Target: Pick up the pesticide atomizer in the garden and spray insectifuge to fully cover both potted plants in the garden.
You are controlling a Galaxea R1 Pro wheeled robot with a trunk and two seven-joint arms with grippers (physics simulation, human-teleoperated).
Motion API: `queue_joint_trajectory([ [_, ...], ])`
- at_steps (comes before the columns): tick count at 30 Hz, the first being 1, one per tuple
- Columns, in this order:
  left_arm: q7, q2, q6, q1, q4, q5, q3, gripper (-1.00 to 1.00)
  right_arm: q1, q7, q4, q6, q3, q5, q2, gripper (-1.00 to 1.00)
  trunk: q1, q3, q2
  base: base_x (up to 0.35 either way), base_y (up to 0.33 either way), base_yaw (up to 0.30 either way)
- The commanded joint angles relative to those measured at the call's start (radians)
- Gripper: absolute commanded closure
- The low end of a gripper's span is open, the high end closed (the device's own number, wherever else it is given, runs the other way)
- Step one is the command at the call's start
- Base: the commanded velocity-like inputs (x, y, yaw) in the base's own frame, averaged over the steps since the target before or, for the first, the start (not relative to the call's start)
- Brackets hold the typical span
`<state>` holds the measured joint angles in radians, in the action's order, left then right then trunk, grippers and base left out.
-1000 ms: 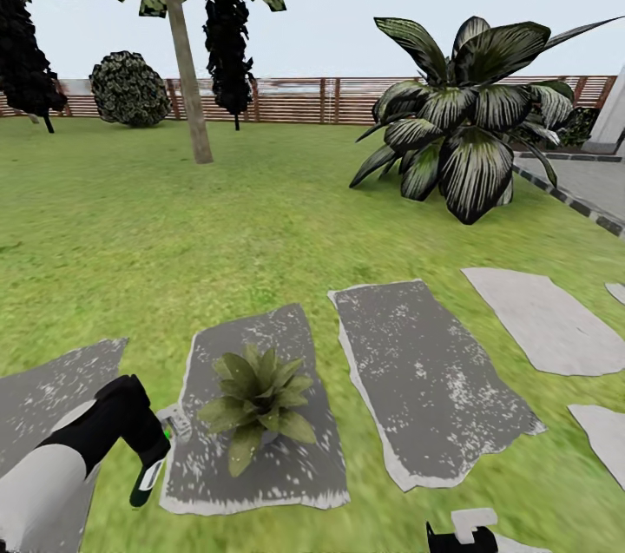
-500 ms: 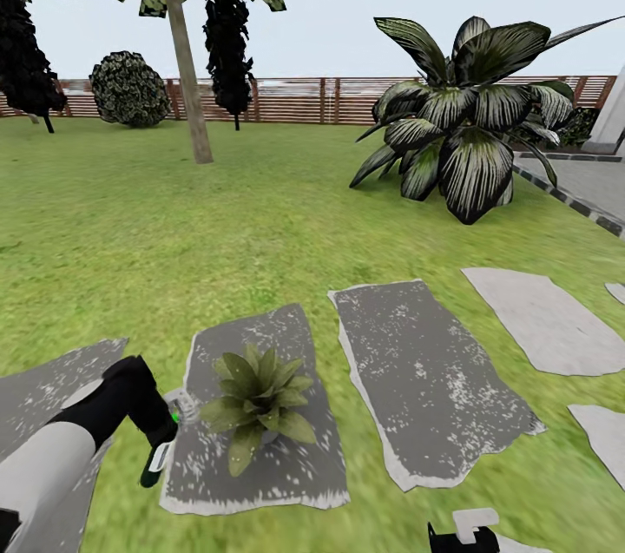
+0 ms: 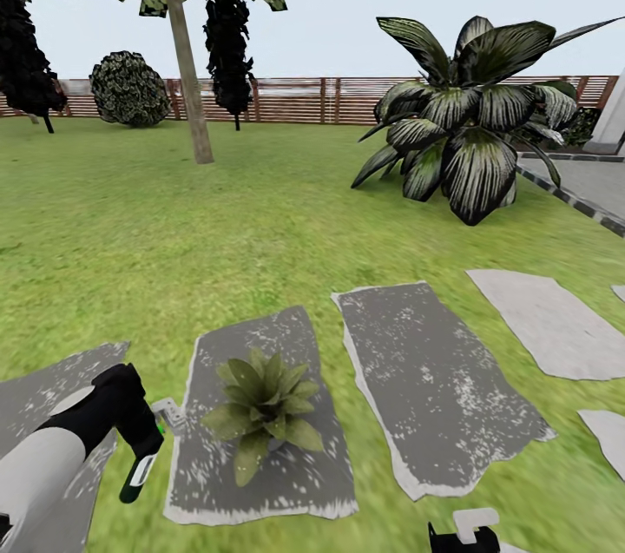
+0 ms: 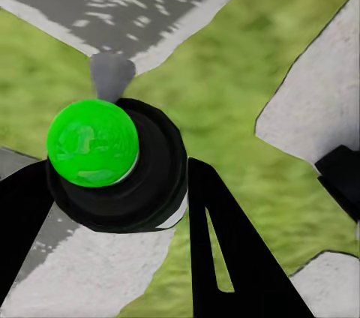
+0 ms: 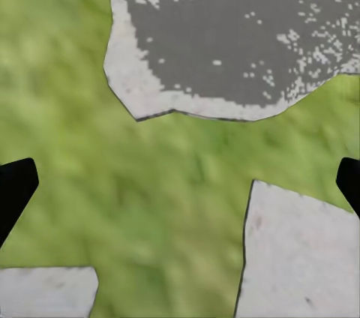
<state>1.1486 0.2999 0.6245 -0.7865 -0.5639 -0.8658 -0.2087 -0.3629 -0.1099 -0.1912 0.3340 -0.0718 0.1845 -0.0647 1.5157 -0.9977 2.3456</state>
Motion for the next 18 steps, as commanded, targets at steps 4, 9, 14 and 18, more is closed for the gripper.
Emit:
queue_joint_trajectory([
  [4,-0.091,0.001,-0.001,0.022,0.089,0.011,-0.003,1.0,-0.001,-0.002,0.001,0.003,-0.007,0.01,0.0,-1.0,0.0,-0.001,0.0,0.012,0.012,0.0],
  [9,-0.102,-0.002,-0.002,0.022,0.063,0.012,0.002,1.0,-0.001,-0.002,0.001,0.003,-0.006,0.01,0.0,-1.0,0.0,-0.001,0.0,0.0,0.0,0.0],
  [14,-0.102,-0.006,-0.002,0.022,-0.013,0.012,0.023,1.0,-0.001,-0.002,0.001,0.003,-0.006,0.01,0.0,-1.0,0.0,-0.001,0.0,0.0,0.0,0.0],
  [18,-0.102,-0.008,-0.004,0.023,-0.013,0.013,0.042,1.0,-0.001,-0.002,0.001,0.003,-0.006,0.01,0.0,-1.0,0.0,-0.001,0.0,0.0,0.0,0.0],
])
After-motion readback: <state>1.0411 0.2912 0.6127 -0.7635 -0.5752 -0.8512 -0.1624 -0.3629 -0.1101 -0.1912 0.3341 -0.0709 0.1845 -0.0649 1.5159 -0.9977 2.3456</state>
